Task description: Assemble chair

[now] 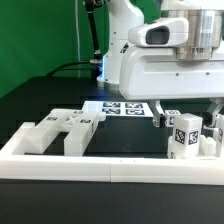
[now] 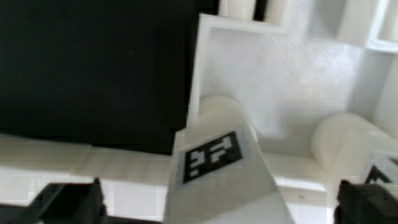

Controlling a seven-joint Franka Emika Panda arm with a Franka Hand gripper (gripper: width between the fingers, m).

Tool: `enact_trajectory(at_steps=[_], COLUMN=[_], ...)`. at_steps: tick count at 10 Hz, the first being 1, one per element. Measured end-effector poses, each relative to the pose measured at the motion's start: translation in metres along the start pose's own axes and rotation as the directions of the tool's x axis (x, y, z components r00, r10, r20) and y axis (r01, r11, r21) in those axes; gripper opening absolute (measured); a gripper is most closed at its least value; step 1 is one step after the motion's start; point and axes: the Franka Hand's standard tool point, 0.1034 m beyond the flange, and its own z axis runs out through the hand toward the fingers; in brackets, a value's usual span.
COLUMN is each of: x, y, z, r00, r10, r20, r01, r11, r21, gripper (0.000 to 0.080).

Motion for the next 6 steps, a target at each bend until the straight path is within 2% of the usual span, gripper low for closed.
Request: enact_trajectory(at_steps=[1, 2, 3, 4, 5, 6], x=[0.0000, -0.0003, -0.0003, -0.0004, -0.0005, -0.0005], y=[0.0001, 0.0001, 0.0001, 0.0001, 0.0003, -0.0001], z=[0.0000, 0.0002, 0.0002, 0.0003, 0.0004, 0.0005], r00=[0.999, 1.000, 1.000, 1.000, 1.000, 0.999], r10=[-0.036, -0.024, -0.016, 0.000, 0.000, 0.040], r20=[0.000, 0.000, 0.000, 0.001, 0.001, 0.000], r01=[0.036, 0.024, 0.016, 0.000, 0.000, -0.040], r11=[0.999, 1.000, 1.000, 1.000, 1.000, 0.999], r21=[0.000, 0.000, 0.000, 0.000, 0.000, 0.002], gripper=[0.0649, 0.0530, 0.0530, 0.0345, 0.0289, 0.0289])
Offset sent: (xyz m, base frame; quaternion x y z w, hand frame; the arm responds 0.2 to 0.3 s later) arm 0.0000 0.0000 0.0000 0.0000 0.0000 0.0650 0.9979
